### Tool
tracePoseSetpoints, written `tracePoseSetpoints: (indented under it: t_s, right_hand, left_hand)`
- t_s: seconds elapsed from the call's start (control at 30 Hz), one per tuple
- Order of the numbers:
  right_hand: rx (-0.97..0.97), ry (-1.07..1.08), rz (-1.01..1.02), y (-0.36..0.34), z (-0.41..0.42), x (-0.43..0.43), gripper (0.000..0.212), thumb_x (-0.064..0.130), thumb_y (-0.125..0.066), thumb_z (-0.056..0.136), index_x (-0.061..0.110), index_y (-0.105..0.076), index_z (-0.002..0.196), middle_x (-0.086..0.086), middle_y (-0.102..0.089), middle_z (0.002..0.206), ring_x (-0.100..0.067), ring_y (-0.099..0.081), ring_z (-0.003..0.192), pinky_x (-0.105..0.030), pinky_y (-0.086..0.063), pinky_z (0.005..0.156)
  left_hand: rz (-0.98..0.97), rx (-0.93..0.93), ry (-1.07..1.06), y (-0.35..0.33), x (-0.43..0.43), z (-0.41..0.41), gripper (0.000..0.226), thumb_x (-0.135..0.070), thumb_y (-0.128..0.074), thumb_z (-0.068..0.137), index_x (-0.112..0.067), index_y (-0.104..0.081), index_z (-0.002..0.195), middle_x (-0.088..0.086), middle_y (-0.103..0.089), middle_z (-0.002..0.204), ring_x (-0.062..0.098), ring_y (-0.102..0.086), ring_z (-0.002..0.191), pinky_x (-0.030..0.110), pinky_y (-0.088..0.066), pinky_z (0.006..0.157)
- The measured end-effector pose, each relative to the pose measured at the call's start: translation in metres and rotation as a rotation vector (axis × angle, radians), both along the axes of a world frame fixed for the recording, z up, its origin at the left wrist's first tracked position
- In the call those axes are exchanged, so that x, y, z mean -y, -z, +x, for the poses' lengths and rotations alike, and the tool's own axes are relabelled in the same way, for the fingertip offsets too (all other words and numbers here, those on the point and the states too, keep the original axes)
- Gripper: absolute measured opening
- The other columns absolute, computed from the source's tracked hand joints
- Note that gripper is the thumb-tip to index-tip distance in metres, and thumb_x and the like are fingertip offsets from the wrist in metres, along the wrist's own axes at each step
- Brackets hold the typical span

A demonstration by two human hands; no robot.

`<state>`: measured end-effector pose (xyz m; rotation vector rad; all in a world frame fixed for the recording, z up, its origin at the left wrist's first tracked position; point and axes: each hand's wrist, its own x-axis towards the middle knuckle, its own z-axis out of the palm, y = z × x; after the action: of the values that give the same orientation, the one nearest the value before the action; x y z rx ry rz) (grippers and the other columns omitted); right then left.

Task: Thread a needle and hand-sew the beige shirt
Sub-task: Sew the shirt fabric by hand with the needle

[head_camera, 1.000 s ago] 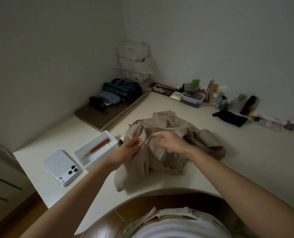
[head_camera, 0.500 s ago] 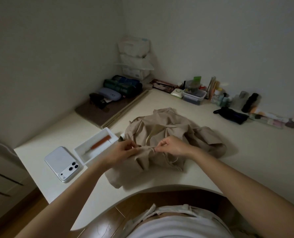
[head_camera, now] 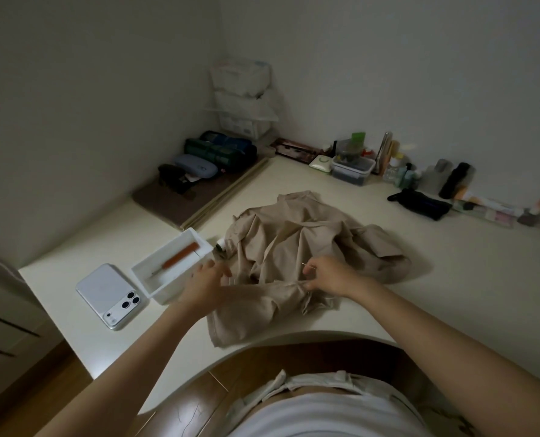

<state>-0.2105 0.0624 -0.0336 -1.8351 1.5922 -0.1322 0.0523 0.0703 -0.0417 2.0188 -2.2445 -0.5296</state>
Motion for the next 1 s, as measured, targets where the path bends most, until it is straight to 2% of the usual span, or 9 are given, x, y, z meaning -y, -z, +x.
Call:
tracePoseSetpoints:
  t_s: [0.07,0.1,0.2,0.4,0.47,0.57,0.73,0.83,1.0]
  right_hand:
    - [0.069,0.027,-0.085,-0.001,0.007,-0.003,0.031,0.018,-0.066,0.087,0.014,-0.059,0.117,0.000,-0.064,0.105,-0.011,-0.059,0.094,-0.024,-0.048,0.083]
    - [0.103,0.037,-0.112,0.000,0.010,-0.004,0.029,0.017,-0.065,0.087,0.016,-0.059,0.115,0.003,-0.065,0.092,-0.006,-0.059,0.081,-0.021,-0.048,0.074]
    - [0.171,0.037,-0.110,0.004,0.021,-0.008,0.023,0.018,-0.063,0.089,0.016,-0.061,0.112,0.012,-0.048,0.062,0.001,-0.045,0.054,-0.014,-0.035,0.054]
    - [0.141,0.018,-0.057,0.016,0.030,-0.012,0.034,0.025,-0.067,0.088,0.010,-0.062,0.118,0.011,-0.053,0.071,-0.001,-0.051,0.067,-0.016,-0.040,0.065]
    - [0.124,0.023,-0.057,0.017,0.029,-0.011,0.023,0.024,-0.066,0.088,0.011,-0.066,0.107,0.007,-0.059,0.077,-0.007,-0.056,0.077,-0.022,-0.044,0.076]
    - [0.121,0.021,-0.076,0.018,0.029,-0.012,0.008,0.024,-0.063,0.090,0.017,-0.064,0.086,0.011,-0.052,0.065,-0.003,-0.053,0.066,-0.025,-0.045,0.081]
    - [0.129,0.007,-0.080,0.018,0.028,-0.013,0.013,0.025,-0.062,0.091,0.014,-0.067,0.094,0.011,-0.053,0.069,0.000,-0.051,0.067,-0.020,-0.039,0.068]
    - [0.133,0.005,-0.078,0.018,0.027,-0.012,0.012,0.026,-0.062,0.090,0.016,-0.067,0.093,0.007,-0.058,0.076,-0.004,-0.055,0.072,-0.021,-0.042,0.071]
    - [0.125,0.006,-0.110,0.017,0.027,-0.011,0.017,0.024,-0.060,0.092,0.012,-0.070,0.100,0.013,-0.053,0.068,0.001,-0.051,0.066,-0.021,-0.042,0.072]
  left_hand:
    - [-0.155,-0.044,0.003,-0.002,-0.005,-0.006,0.019,-0.016,-0.054,0.091,-0.022,-0.057,0.109,-0.004,-0.047,0.114,0.015,-0.047,0.106,0.027,-0.041,0.091]
    - [-0.200,-0.089,0.005,-0.003,-0.008,-0.009,0.017,-0.013,-0.052,0.090,-0.022,-0.058,0.104,-0.005,-0.049,0.111,0.013,-0.049,0.102,0.024,-0.042,0.087]
    - [-0.223,-0.191,0.068,0.001,-0.016,-0.021,0.012,-0.015,-0.051,0.092,-0.026,-0.054,0.092,-0.008,-0.051,0.100,0.010,-0.050,0.090,0.021,-0.041,0.078]
    - [-0.138,-0.198,0.168,0.021,-0.023,-0.032,0.016,-0.029,-0.052,0.095,-0.024,-0.061,0.107,-0.008,-0.057,0.110,0.011,-0.052,0.100,0.032,-0.047,0.090]
    - [-0.124,-0.180,0.172,0.025,-0.024,-0.033,0.015,-0.030,-0.055,0.092,-0.027,-0.060,0.106,-0.007,-0.058,0.111,0.012,-0.051,0.101,0.037,-0.049,0.087]
    - [-0.124,-0.173,0.163,0.026,-0.024,-0.034,0.012,-0.029,-0.058,0.090,-0.028,-0.059,0.101,-0.007,-0.057,0.108,0.012,-0.049,0.100,0.036,-0.048,0.087]
    - [-0.113,-0.144,0.173,0.026,-0.022,-0.034,0.013,-0.029,-0.060,0.090,-0.028,-0.060,0.103,-0.007,-0.057,0.109,0.012,-0.047,0.103,0.032,-0.044,0.090]
    - [-0.116,-0.099,0.175,0.022,-0.018,-0.035,0.017,-0.029,-0.059,0.091,-0.027,-0.063,0.108,-0.010,-0.057,0.106,0.011,-0.041,0.099,0.027,-0.040,0.085]
    - [-0.150,-0.148,0.145,0.012,-0.017,-0.036,0.002,-0.025,-0.052,0.095,-0.024,-0.052,0.094,-0.004,-0.056,0.099,0.017,-0.048,0.095,0.031,-0.042,0.085]
